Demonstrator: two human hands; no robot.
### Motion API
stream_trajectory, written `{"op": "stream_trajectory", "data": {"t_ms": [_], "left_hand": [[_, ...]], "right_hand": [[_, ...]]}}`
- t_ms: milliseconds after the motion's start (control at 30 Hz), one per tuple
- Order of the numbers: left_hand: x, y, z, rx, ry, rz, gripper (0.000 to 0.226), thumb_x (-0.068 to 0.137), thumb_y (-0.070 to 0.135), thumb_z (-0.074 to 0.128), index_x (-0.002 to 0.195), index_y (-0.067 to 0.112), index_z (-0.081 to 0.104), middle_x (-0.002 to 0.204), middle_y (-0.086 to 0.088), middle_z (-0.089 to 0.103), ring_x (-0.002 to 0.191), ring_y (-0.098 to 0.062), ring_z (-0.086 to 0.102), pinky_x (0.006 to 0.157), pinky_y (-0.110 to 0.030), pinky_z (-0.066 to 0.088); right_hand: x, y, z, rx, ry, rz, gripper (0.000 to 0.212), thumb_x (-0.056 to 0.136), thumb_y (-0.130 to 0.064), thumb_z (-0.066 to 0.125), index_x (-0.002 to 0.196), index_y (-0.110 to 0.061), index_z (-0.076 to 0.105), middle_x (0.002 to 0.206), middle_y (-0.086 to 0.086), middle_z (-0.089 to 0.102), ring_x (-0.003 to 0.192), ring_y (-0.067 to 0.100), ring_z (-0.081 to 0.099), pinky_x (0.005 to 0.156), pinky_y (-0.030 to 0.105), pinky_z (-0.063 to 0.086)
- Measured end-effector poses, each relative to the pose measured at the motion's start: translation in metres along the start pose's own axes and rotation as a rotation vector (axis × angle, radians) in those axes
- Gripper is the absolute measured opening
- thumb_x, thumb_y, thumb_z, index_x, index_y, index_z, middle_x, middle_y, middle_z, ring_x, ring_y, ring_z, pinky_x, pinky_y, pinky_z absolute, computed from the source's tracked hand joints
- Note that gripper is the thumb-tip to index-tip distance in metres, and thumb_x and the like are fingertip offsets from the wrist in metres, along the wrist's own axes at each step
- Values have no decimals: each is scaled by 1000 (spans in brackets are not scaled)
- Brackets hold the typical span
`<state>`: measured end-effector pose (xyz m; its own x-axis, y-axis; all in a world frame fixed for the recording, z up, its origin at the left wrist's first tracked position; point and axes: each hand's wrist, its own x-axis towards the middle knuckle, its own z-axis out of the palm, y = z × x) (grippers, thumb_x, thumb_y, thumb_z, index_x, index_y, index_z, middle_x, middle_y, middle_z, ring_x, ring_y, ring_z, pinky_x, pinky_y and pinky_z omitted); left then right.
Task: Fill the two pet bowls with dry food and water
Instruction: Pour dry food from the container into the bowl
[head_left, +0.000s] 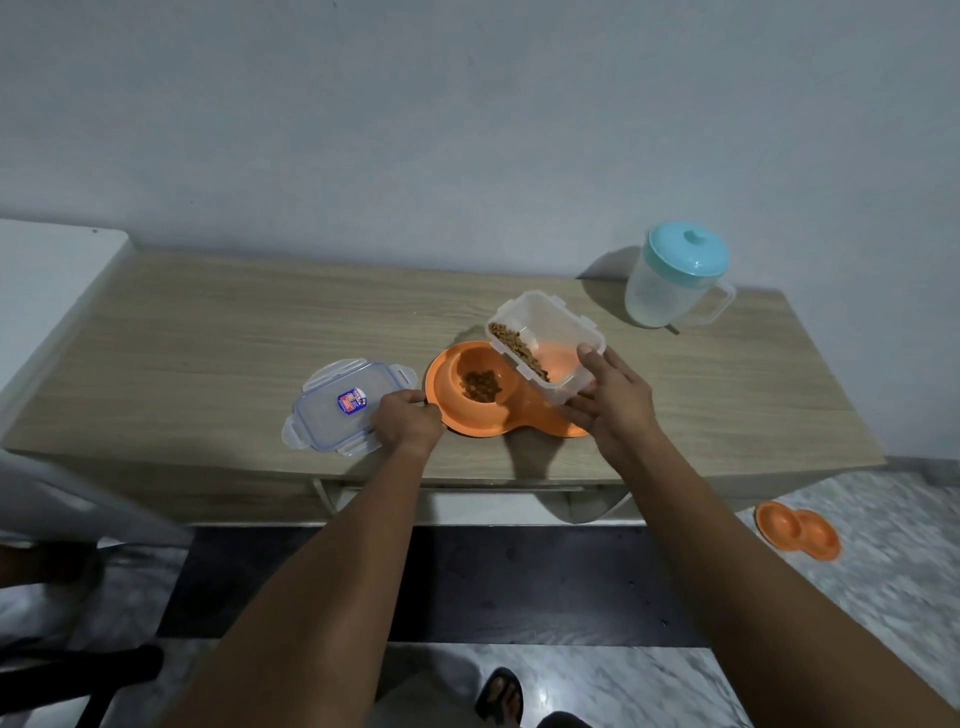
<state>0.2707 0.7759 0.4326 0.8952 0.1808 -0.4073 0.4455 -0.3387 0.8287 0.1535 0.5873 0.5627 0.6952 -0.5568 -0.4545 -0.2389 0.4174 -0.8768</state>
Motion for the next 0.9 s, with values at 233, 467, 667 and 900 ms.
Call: {"op": "stream_trajectory", "data": {"t_ms": [233, 467, 667, 900], "left_hand": [[1, 4, 6, -17, 42, 26, 20, 79, 7, 75, 99, 9, 75, 96, -12, 77, 87, -30, 73, 80, -46, 61], [4, -3, 7, 12, 37, 40, 25, 78, 13, 78, 103, 9, 76, 97, -13, 77, 86, -32, 74, 82, -46, 61], [4, -3, 8, 64, 34, 74, 25, 81, 11, 75, 106, 8, 76, 93, -13, 78, 83, -30, 75, 81, -45, 61], [4, -2, 7, 84, 27, 90, 22, 81, 10, 73, 102, 9, 78, 87, -13, 78, 80, -30, 75, 79, -44, 62]], "right_hand": [[-7, 31, -5, 158, -42, 113, 48, 100, -33, 61, 145, -18, 50, 127, 21, 69, 101, 36, 75, 74, 41, 63], [-13, 42, -15, 165, -9, 114, 50, 99, -29, 63, 147, -22, 51, 126, 12, 67, 103, 37, 73, 79, 44, 63], [-15, 29, -8, -40, 120, -167, 49, 80, -36, 83, 126, -40, 67, 126, 4, 70, 112, 25, 71, 90, 53, 60], [-5, -9, 11, -704, 125, -459, 70, 79, -53, 77, 143, -31, 57, 134, 4, 65, 124, 20, 58, 102, 46, 51]]}}
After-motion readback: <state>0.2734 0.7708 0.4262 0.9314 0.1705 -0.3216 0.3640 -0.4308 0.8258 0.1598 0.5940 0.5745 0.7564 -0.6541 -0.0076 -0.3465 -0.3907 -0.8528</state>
